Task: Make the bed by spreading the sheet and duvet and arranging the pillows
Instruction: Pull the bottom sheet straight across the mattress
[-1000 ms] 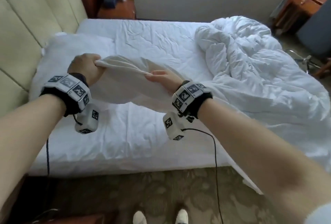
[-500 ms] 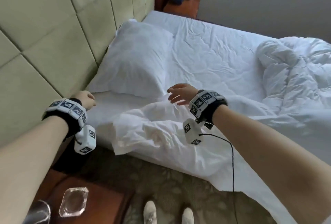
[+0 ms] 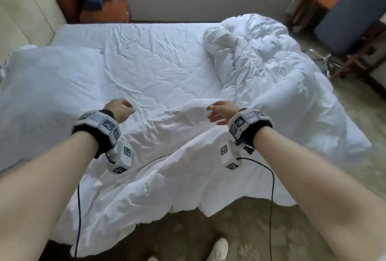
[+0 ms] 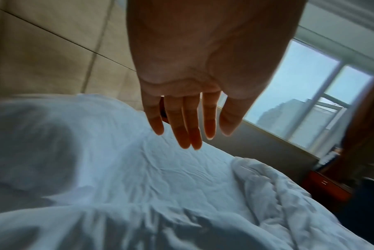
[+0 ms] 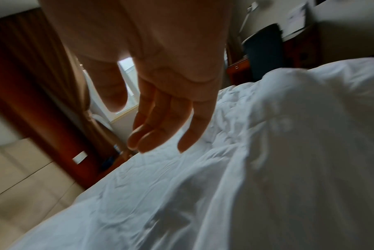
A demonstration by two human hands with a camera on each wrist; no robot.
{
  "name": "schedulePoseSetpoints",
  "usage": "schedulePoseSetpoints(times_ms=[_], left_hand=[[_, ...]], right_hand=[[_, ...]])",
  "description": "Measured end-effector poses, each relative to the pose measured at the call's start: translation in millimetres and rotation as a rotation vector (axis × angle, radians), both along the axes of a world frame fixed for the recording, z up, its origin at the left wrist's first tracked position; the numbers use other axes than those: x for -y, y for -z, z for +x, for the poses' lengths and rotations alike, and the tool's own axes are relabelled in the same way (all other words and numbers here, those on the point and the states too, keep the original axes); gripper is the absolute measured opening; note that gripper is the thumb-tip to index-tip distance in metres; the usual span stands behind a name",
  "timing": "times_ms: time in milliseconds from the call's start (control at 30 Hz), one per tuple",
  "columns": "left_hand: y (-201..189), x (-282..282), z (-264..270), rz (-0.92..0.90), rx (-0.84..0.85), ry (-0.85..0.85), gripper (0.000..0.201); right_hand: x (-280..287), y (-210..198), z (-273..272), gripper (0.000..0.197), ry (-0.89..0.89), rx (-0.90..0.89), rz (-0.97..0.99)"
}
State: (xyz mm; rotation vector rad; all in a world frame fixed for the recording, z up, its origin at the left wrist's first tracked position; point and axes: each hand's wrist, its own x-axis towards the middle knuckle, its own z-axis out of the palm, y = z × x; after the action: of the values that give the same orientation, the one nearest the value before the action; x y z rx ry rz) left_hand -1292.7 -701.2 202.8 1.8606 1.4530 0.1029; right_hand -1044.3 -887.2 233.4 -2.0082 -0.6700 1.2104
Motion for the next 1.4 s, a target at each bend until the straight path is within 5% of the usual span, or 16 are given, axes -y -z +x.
schedulePoseSetpoints(times_ms=[333,433,600,767,1067,1200,1400], left_hand=[[-1.6,143.6,337.1,-0.021,0.042,0.367,0.003],[8.8,193.5,420.8,-0.052,0.041,0.490,0.021],[36.4,248.0,537.7,-0.009,-0.032,0.592,0.037],[95.4,261.9,648.0,0.021,-0.073,0.518,0.053],[197.4,270.5,742.7,-0.089,-0.282,0.402,0.057],[207.0,270.0,745.6,-0.023,-0.406,0.350,0.046],[196.7,295.7,759.6,-0.057,-0.498,0.151,0.052]], right_hand=[[224.2,23.8,254.1,0.019,0.447,0.036,-0.034],[284.0,38.4,315.3,0.019,0.597,0.029,-0.031],[347.7,80.4,410.2,0.021,0.757,0.035,-0.106],[371.6,146.8,517.8,0.015,0.811,0.094,-0.239],[359.3,255.7,671.6,0.044,0.759,0.117,-0.475],[354.2,288.8,698.5,0.082,0.671,0.017,-0.542],[334.8,314.1,757.4,0.091,0.289,-0.269,-0.437]])
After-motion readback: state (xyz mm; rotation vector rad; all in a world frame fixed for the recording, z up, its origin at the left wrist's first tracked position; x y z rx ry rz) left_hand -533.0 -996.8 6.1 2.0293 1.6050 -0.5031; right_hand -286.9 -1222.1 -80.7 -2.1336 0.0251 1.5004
